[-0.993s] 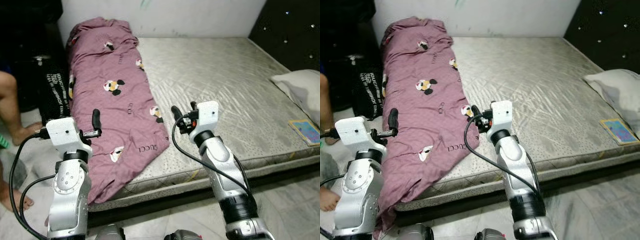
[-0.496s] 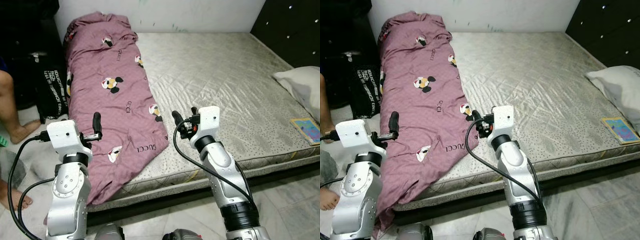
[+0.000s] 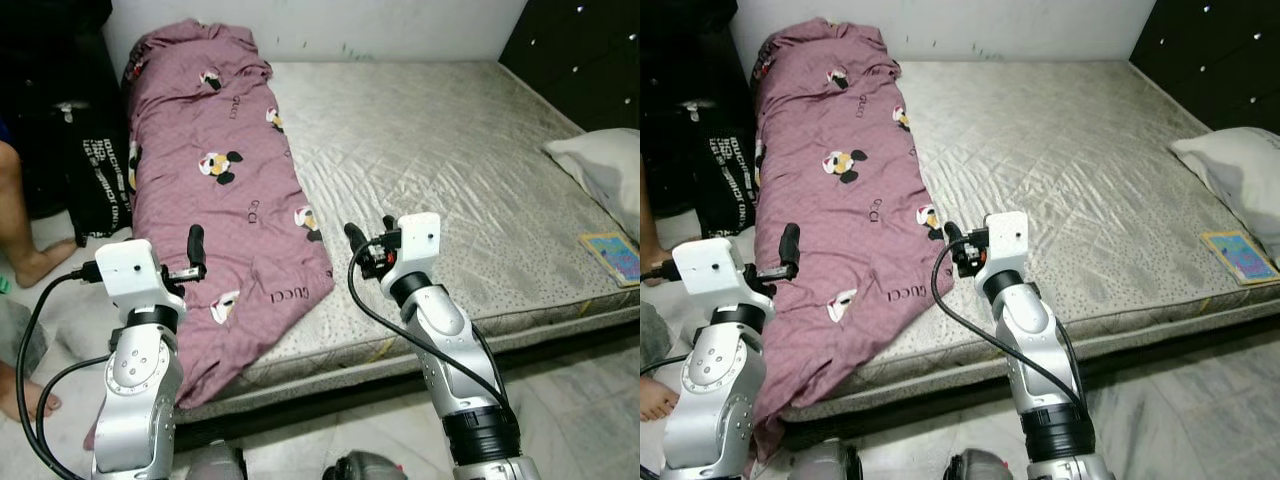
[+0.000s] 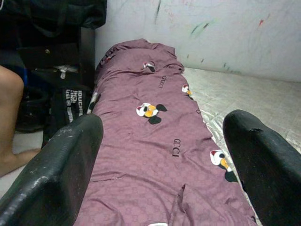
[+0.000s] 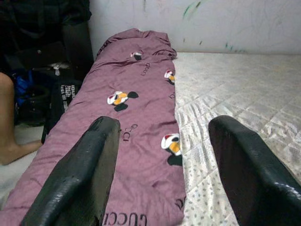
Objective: Clean up the room
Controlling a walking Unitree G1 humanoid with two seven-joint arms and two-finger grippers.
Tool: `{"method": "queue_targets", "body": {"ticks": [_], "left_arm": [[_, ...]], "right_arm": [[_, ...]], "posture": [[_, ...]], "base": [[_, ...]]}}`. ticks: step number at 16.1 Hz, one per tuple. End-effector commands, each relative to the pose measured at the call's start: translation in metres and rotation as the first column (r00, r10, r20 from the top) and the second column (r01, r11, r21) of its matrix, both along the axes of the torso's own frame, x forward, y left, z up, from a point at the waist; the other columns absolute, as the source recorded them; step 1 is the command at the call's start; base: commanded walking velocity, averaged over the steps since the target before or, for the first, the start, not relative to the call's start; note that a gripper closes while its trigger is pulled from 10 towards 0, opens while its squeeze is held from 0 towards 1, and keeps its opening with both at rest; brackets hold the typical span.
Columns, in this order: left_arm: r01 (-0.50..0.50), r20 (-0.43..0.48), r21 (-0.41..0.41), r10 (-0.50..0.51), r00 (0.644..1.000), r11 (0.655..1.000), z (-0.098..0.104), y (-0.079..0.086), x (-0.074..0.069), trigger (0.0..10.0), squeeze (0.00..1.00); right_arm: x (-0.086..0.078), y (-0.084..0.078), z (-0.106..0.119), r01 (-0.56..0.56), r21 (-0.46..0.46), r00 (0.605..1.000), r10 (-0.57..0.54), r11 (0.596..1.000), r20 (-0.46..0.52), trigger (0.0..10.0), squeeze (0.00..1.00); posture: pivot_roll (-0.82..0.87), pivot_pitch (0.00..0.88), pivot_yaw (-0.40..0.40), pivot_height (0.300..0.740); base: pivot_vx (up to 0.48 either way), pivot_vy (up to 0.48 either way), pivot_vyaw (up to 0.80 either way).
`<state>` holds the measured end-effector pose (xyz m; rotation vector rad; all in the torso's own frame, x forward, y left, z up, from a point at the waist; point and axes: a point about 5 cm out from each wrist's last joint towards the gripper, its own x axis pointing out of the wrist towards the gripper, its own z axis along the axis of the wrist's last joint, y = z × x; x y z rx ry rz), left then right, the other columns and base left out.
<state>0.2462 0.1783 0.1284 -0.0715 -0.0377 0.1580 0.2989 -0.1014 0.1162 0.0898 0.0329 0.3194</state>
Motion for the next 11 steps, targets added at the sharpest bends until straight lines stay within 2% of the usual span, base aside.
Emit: {"method": "queue_targets", "body": {"ticks": [1, 2, 10, 11], "left_arm": [[0.001, -0.006, 0.005, -0.001, 1.000, 1.000, 0.0005, -0.0014, -0.0010, 10.0, 0.00], [0.001, -0.006, 0.006, -0.001, 1.000, 1.000, 0.0004, -0.0015, -0.0007, 10.0, 0.00], [-0.006, -0.023, 0.017, 0.006, 1.000, 1.000, -0.0010, 0.0005, 0.0008, 10.0, 0.00], [-0.009, -0.050, 0.015, 0.010, 0.999, 1.000, -0.0053, 0.0017, 0.0006, 10.0, 0.00]], "right_arm": [[-0.0007, -0.0021, 0.0013, -0.003, -0.002, 1.000, 0.003, 1.000, -0.003, 10.0, 0.00], [-0.0008, -0.0022, 0.0014, -0.004, -0.003, 1.000, 0.004, 1.000, -0.002, 10.0, 0.00], [-0.0005, -0.0014, -0.0014, -0.018, -0.011, 1.000, 0.018, 1.000, -0.026, 10.0, 0.00], [0.0002, -0.0011, -0.0021, -0.022, -0.012, 0.999, 0.022, 1.000, -0.033, 10.0, 0.00]], "posture": [[-0.02, 0.029, -0.083, 0.642], [-0.02, 0.027, -0.083, 0.628], [-0.02, 0.034, -0.095, 0.628], [-0.02, 0.049, -0.101, 0.628]], "base": [[0.000, 0.000, 0.00], [0.000, 0.000, 0.00], [0.000, 0.000, 0.00], [0.000, 0.000, 0.00]]}}
